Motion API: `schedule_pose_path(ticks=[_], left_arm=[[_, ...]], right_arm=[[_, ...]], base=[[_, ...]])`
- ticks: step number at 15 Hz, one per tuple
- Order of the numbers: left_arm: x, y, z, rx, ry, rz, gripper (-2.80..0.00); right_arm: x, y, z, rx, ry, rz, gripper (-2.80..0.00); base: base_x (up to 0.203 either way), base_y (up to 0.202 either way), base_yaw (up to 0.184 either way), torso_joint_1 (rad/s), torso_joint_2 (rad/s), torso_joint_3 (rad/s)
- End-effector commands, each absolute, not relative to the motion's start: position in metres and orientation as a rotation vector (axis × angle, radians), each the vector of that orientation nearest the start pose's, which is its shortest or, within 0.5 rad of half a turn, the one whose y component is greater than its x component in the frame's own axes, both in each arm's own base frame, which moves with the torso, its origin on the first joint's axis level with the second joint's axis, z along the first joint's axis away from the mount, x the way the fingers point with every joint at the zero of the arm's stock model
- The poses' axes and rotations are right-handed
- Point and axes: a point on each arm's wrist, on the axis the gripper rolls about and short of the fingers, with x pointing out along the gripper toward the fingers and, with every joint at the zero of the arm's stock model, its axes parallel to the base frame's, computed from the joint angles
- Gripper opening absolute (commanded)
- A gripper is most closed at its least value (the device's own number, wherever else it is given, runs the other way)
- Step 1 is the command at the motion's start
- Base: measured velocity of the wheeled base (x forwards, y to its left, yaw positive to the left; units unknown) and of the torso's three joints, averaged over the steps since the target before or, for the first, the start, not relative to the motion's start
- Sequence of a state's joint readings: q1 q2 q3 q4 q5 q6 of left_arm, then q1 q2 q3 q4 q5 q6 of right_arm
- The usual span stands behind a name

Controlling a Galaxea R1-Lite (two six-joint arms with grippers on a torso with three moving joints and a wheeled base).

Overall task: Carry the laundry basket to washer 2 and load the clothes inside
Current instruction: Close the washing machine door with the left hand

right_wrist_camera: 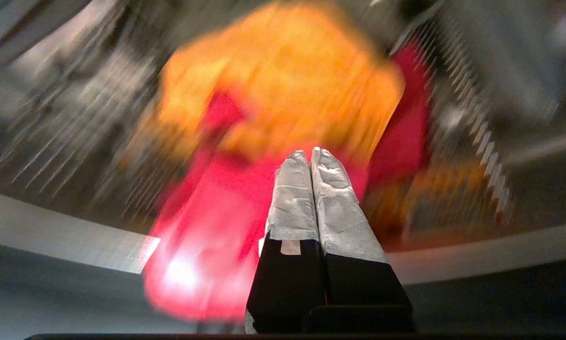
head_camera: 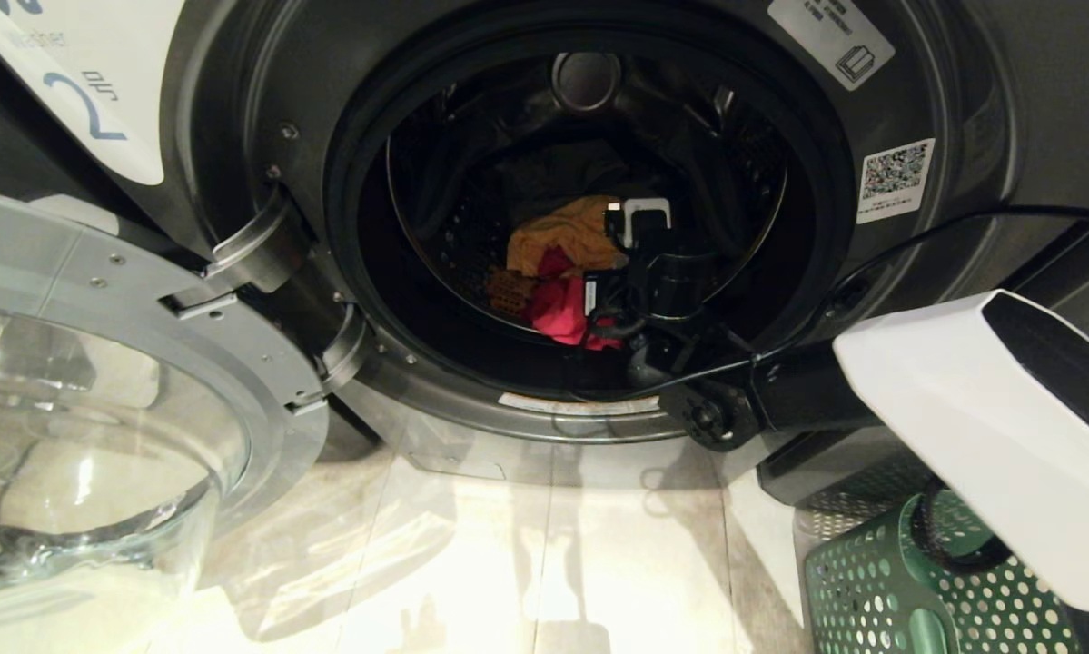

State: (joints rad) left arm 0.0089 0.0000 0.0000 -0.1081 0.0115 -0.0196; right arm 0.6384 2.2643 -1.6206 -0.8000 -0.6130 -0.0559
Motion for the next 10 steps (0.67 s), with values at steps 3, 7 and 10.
schedule_pose_path(ticks=[3,7,10], left_arm=[[-0.020,0.000,0.076,-0.020,-0.068,0.021,-2.80],[-0.020,0.000,0.076,-0.020,-0.068,0.021,-2.80],[-0.020,0.000,0.076,-0.020,-0.068,0.021,-2.80]], right_arm=[[0.278,0.258,0.232,0.101,0.097,0.176,-2.80],[0.198,0.222,0.194,-0.032,0.301,0.259,-2.80],[0.148,0.170,0.171,-0.117,0.406,0.294,-2.80]], base=[[0.000,0.000,0.000,0.000,0.00,0.000],[0.000,0.000,0.000,0.000,0.00,0.000],[0.000,0.000,0.000,0.000,0.00,0.000]])
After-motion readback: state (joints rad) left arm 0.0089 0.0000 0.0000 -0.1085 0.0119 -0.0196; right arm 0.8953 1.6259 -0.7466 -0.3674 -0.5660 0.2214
